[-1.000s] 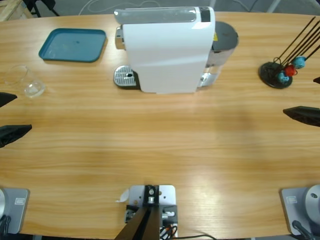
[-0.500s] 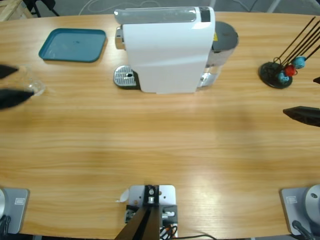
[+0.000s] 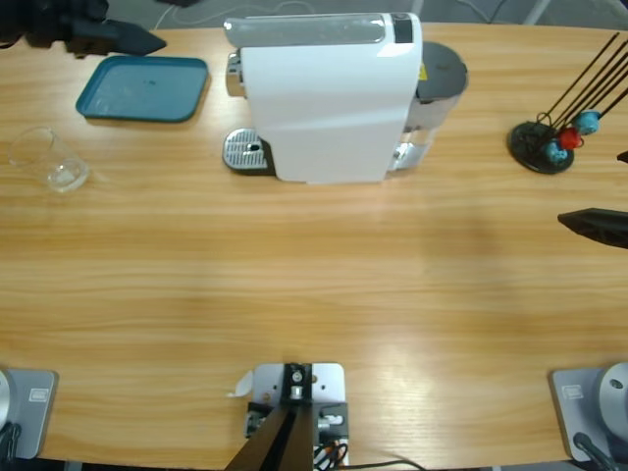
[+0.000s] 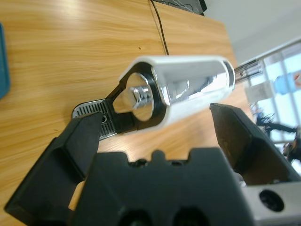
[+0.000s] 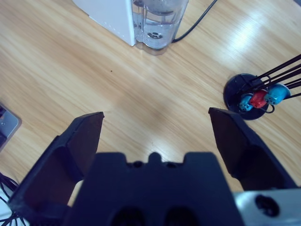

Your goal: Pour coffee

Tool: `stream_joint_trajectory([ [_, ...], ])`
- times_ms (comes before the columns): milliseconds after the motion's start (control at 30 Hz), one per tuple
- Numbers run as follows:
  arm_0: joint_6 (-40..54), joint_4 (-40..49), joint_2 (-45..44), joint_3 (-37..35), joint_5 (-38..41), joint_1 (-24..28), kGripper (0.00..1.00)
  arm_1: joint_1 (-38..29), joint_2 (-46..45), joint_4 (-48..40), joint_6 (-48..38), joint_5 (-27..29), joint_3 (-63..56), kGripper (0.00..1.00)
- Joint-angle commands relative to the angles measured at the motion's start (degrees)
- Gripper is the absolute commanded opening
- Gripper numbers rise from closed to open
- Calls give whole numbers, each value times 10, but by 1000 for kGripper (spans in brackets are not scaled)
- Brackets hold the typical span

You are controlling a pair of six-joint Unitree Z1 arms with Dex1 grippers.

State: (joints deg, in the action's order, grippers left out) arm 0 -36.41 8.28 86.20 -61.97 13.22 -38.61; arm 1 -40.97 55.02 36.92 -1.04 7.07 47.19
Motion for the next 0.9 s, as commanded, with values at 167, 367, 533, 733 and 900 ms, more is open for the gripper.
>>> stream_joint_trajectory([
  [167, -94, -15, 83, -44, 30, 14, 777, -5, -19, -5, -4, 9, -20, 996],
  [367, -96, -25, 105, -41, 72, 13, 738, -5, -19, -5, -4, 10, -20, 996],
  [533, -96, -37, 122, -41, 75, 12, 472, -5, -16, -5, -4, 9, -19, 995],
  [733, -90, -43, 104, -43, 74, 11, 0, -5, -11, -5, -4, 9, -18, 991],
  [900, -90, -43, 96, -39, 75, 5, 0, -5, -11, -5, -4, 9, -18, 991],
])
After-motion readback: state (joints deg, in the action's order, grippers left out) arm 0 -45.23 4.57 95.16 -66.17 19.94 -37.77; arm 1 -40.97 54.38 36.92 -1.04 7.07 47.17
